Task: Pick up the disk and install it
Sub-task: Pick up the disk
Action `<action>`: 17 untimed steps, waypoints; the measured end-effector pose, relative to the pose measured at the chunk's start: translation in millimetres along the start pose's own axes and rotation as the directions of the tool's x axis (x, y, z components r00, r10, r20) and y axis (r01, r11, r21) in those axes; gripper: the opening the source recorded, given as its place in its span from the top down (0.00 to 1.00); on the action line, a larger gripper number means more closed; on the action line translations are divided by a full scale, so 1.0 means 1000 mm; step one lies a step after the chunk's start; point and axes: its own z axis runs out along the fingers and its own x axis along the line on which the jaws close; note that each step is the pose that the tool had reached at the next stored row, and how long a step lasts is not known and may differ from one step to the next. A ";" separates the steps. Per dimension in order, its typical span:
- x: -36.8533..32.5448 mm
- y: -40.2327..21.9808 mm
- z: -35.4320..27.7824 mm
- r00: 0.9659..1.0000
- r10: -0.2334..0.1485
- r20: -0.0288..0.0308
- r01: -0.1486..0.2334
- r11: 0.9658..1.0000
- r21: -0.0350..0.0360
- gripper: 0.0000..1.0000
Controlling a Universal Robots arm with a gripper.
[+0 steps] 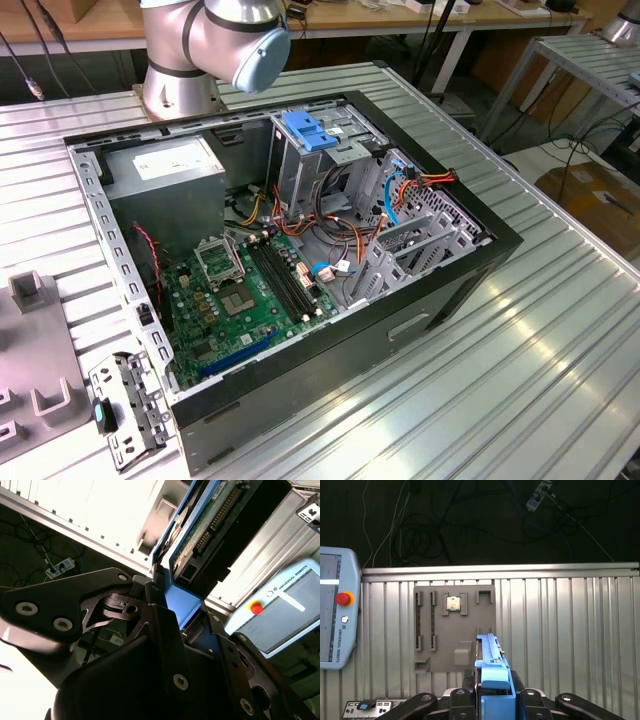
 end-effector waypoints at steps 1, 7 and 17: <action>0.0000 -0.0005 0.0000 1.000 0.000 0.000 0.000 1.000 0.000 0.63; -0.0002 -0.0078 -0.0002 1.000 0.000 0.000 0.000 1.000 0.000 0.63; -0.0006 -0.0214 -0.0005 1.000 0.000 0.000 0.000 1.000 0.000 0.63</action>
